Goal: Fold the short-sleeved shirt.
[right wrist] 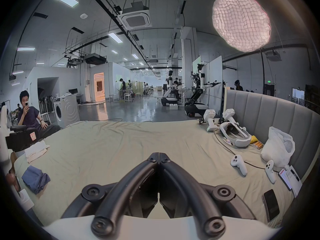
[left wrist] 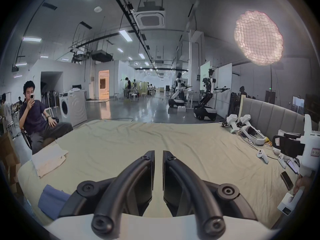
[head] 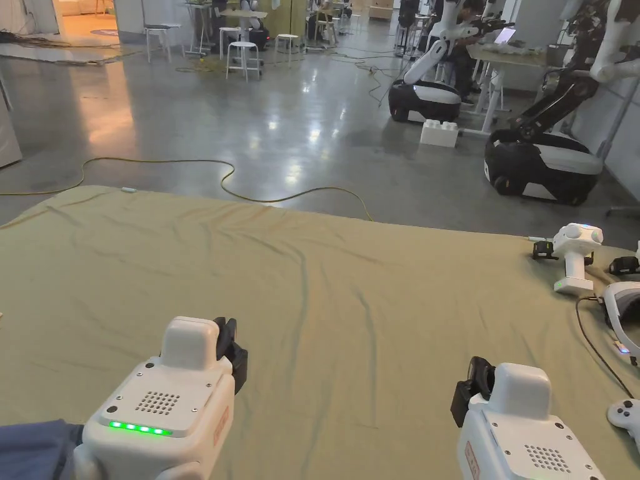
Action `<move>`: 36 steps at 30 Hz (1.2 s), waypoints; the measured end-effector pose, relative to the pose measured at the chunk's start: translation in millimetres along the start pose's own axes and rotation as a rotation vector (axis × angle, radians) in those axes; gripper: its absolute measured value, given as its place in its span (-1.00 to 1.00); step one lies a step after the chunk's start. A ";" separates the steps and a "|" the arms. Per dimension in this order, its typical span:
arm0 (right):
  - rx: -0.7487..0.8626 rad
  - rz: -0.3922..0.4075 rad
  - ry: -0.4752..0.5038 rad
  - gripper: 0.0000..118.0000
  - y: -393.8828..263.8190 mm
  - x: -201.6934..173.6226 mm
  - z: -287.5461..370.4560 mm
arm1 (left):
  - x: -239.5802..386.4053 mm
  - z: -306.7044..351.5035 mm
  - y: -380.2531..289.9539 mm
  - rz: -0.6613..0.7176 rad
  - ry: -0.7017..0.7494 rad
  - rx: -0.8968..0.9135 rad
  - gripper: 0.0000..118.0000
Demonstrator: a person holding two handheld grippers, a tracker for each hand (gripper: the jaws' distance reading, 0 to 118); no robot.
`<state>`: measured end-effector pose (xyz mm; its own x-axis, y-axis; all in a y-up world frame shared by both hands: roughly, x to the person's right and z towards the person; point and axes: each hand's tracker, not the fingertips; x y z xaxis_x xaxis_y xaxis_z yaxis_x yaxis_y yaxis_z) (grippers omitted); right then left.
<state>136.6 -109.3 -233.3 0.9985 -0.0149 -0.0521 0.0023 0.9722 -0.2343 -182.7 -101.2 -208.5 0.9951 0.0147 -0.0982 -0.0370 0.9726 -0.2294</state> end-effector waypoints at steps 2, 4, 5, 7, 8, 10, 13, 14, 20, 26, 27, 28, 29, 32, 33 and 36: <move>0.009 0.006 0.001 -1.00 0.4 -1.7 0.0 | 0.5 -0.9 1.0 -0.006 -0.004 -0.003 -0.81; 0.016 0.009 0.002 -1.00 1.4 -3.8 0.5 | 7.2 1.7 3.2 -0.009 -0.011 0.004 -0.81; 0.019 0.010 0.002 -1.00 1.6 -4.8 1.0 | 6.9 2.1 3.3 -0.010 -0.013 0.007 -0.81; 0.025 0.014 0.004 -1.00 1.5 -5.9 2.4 | 10.8 5.7 5.7 -0.010 -0.009 0.018 -0.81; 0.027 0.017 0.005 -1.00 1.3 -7.0 3.3 | 10.0 6.6 6.1 -0.007 -0.007 0.024 -0.81; 0.029 0.023 0.007 -1.00 0.6 -8.9 4.7 | 8.6 7.6 6.9 -0.005 -0.001 0.032 -0.81; 0.027 0.030 0.014 -1.00 0.4 -11.5 6.5 | 9.0 9.6 9.8 -0.001 0.001 0.040 -0.81; 0.028 0.032 0.012 -1.00 0.2 -12.5 7.1 | 9.1 9.8 9.9 0.001 0.005 0.045 -0.81; 0.022 0.047 -0.039 -0.26 1.2 -15.2 6.2 | 9.2 9.8 12.6 -0.020 0.037 0.038 -0.57; 0.012 0.020 -0.032 0.36 0.4 -5.9 4.4 | 0.1 11.1 9.3 0.040 0.025 0.041 0.14; 0.007 0.021 -0.041 0.50 0.1 -5.0 3.5 | -3.4 12.3 9.9 0.054 0.023 0.044 0.15; 0.006 0.018 -0.045 0.63 -0.3 -3.2 3.2 | -4.9 13.0 10.2 0.067 0.024 0.047 0.17; 0.007 0.013 -0.047 0.76 -0.7 -1.5 3.3 | -5.3 13.8 10.4 0.078 0.032 0.051 0.21; 0.008 -0.009 -0.057 0.85 -0.4 3.3 3.8 | -10.6 16.7 11.1 0.111 0.051 0.090 0.28; 0.015 -0.018 -0.053 0.85 -0.3 5.7 4.3 | -13.4 17.5 11.8 0.131 0.037 0.103 0.28; 0.026 -0.020 -0.053 0.85 1.5 7.8 4.5 | -21.5 16.0 12.8 0.202 -0.023 0.118 0.38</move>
<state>144.6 -106.9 -229.7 0.9997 -0.0223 0.0037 0.0226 0.9775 -0.2095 -203.2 -85.4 -193.9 0.9705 0.2155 -0.1083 -0.2256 0.9699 -0.0922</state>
